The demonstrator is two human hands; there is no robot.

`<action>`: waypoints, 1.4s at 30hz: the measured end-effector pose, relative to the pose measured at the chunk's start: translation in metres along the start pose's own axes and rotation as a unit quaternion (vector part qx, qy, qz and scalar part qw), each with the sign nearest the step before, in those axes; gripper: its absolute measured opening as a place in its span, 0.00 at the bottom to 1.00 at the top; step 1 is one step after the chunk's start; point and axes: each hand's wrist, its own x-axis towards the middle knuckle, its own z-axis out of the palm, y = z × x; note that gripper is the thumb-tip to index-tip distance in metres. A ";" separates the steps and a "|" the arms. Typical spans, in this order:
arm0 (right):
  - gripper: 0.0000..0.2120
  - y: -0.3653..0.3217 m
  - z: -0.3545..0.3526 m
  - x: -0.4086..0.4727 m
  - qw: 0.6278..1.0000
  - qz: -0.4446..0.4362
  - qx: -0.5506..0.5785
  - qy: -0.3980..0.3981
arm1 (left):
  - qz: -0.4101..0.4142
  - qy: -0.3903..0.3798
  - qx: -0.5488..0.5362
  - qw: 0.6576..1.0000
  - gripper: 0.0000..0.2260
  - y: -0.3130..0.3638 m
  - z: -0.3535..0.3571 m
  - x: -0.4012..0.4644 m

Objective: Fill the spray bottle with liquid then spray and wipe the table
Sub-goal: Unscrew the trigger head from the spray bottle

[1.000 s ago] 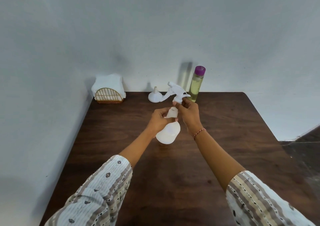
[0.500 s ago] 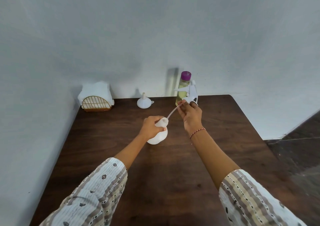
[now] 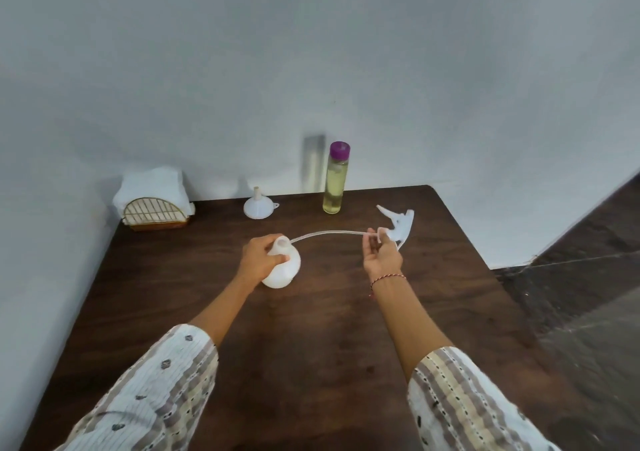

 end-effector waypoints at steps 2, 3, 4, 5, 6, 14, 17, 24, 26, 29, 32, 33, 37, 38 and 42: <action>0.08 -0.003 -0.010 0.006 1.000 0.005 0.029 0.010 | -0.007 0.000 -0.005 1.000 0.20 0.003 0.000 0.001; 0.08 -0.005 -0.013 0.008 0.999 0.006 0.042 0.012 | -0.010 -0.003 -0.009 1.000 0.20 0.005 0.000 0.001; 0.08 -0.008 -0.016 0.010 0.998 0.008 0.056 0.015 | -0.013 -0.007 -0.012 1.000 0.20 0.006 0.000 0.001; 0.08 -0.012 -0.017 0.012 0.997 0.012 0.070 0.016 | -0.015 -0.012 -0.013 1.000 0.20 0.006 -0.001 0.001; 0.08 -0.017 -0.017 0.012 0.996 0.018 0.084 0.017 | -0.018 -0.015 -0.012 1.000 0.20 0.006 -0.001 0.001; 0.11 -0.041 -0.012 0.019 0.998 0.023 0.052 -0.006 | -0.037 -0.005 -0.034 0.999 0.21 0.011 0.004 0.011; 0.04 -0.052 -0.018 0.026 0.998 0.036 -0.046 -0.001 | -0.045 0.006 -0.039 0.998 0.20 0.013 0.007 0.013; 0.07 -0.046 -0.044 0.054 0.918 0.057 -0.392 -0.014 | -0.041 -0.017 -0.038 0.998 0.21 0.029 0.037 0.017; 0.09 -0.046 -0.051 0.067 0.893 0.047 -0.448 -0.025 | -0.036 -0.020 -0.031 0.999 0.21 0.033 0.049 0.017; 0.08 -0.047 -0.058 0.087 0.849 0.023 -0.527 -0.021 | -0.033 -0.026 -0.025 0.999 0.19 0.037 0.066 0.016; 0.03 -0.046 -0.068 0.109 0.797 -0.015 -0.604 -0.008 | -0.037 -0.024 -0.028 0.999 0.19 0.037 0.078 0.017; 0.04 -0.046 -0.072 0.115 0.778 -0.024 -0.627 -0.006 | -0.039 -0.020 -0.030 0.999 0.19 0.037 0.081 0.018; 0.07 -0.046 -0.076 0.110 0.733 -0.067 -0.677 0.006 | -0.045 -0.008 -0.035 0.998 0.19 0.036 0.089 0.019; 0.07 -0.046 -0.074 0.106 0.722 -0.077 -0.687 0.001 | -0.047 -0.006 -0.034 0.998 0.19 0.034 0.091 0.018; 0.18 -0.043 -0.071 0.107 0.692 -0.101 -0.715 -0.010 | -0.050 -0.012 -0.021 0.998 0.21 0.026 0.094 0.015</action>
